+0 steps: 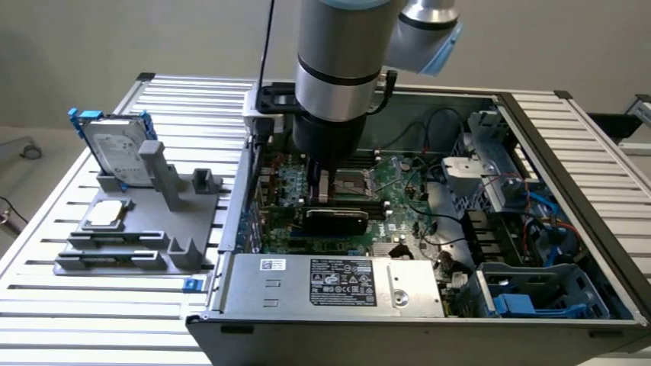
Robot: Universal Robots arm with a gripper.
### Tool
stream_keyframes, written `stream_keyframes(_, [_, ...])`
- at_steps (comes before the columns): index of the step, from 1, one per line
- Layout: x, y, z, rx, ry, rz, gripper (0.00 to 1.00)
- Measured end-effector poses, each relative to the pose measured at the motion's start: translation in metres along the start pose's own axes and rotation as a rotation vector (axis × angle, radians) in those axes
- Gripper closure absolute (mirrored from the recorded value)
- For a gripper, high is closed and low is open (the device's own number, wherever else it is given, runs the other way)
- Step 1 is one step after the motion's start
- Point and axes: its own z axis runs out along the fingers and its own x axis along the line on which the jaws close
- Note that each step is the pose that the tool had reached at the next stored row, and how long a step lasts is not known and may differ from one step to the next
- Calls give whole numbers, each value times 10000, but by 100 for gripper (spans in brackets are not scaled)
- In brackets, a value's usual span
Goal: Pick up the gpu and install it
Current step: 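Press down on the gpu until it lock into place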
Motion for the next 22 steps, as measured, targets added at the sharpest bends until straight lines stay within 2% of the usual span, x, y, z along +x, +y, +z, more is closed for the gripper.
stream_keyframes(3, [-19, 4, 57, 1, 17, 1, 89])
stream_keyframes(5, [-24, 2, 68, 0, 70, 4, 89])
stream_keyframes(13, [-65, 4, 72, -1, 75, 4, 89])
stream_keyframes(17, [-65, 10, 73, -1, 96, 6, 89])
stream_keyframes(22, [-65, 16, 77, -3, 169, 13, 89])
